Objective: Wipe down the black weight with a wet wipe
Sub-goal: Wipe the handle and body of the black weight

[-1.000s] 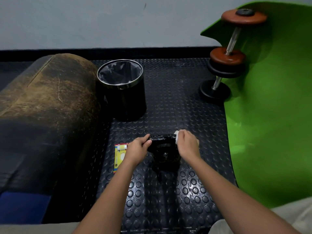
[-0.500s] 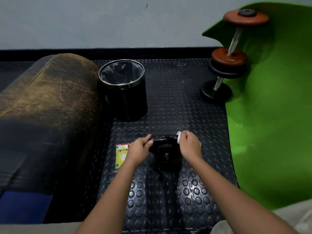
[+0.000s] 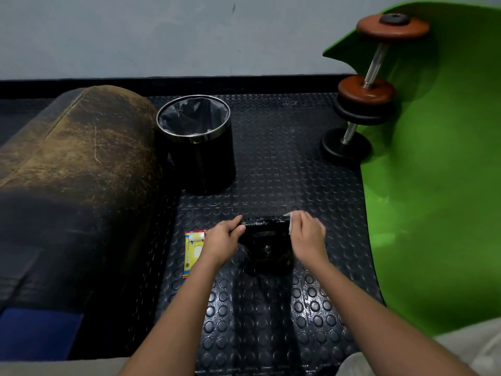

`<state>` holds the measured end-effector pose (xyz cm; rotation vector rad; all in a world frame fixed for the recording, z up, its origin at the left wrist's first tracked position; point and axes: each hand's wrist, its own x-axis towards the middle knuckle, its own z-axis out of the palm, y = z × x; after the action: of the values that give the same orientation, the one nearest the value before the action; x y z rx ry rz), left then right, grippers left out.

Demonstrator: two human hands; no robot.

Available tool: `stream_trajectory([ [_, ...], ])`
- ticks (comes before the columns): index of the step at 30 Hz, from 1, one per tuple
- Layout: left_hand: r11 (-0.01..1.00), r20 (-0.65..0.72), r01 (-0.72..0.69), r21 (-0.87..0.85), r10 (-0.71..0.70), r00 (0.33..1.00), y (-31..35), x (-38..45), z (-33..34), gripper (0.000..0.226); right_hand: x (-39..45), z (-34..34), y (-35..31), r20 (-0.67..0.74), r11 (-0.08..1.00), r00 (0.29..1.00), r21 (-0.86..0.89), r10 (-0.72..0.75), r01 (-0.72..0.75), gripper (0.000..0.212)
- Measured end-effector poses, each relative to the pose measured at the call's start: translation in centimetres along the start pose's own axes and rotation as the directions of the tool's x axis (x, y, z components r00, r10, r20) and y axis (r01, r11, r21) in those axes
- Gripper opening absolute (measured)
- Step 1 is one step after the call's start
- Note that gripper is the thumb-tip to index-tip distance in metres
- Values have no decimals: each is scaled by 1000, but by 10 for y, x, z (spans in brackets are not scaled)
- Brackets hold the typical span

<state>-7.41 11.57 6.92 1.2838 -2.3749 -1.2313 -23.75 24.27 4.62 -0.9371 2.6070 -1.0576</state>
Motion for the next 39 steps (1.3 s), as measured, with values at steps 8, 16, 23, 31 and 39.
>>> stream_trajectory([
  [8, 1000, -20, 13, 2, -13, 1000, 3, 0, 0, 43, -1, 11, -38, 180, 917, 951, -272, -251, 293, 45],
  [16, 1000, -3, 12, -23, -12, 1000, 3, -1, 0, 43, -14, -2, 7, 3, 960, 963, -70, -270, 269, 37],
  [23, 1000, -1, 17, -11, -17, 1000, 3, -1, -1, 43, -4, 4, -17, 1, 995, 996, -38, -92, 92, 36],
  [31, 1000, -7, 16, -5, -16, 1000, 3, -1, 0, 44, -11, 2, 1, 23, 949, 949, -20, -313, 314, 36],
  [39, 1000, -9, 20, -4, -20, 1000, 1, 0, 1, 43, -3, 2, -25, 30, 996, 996, -45, -79, 80, 41],
])
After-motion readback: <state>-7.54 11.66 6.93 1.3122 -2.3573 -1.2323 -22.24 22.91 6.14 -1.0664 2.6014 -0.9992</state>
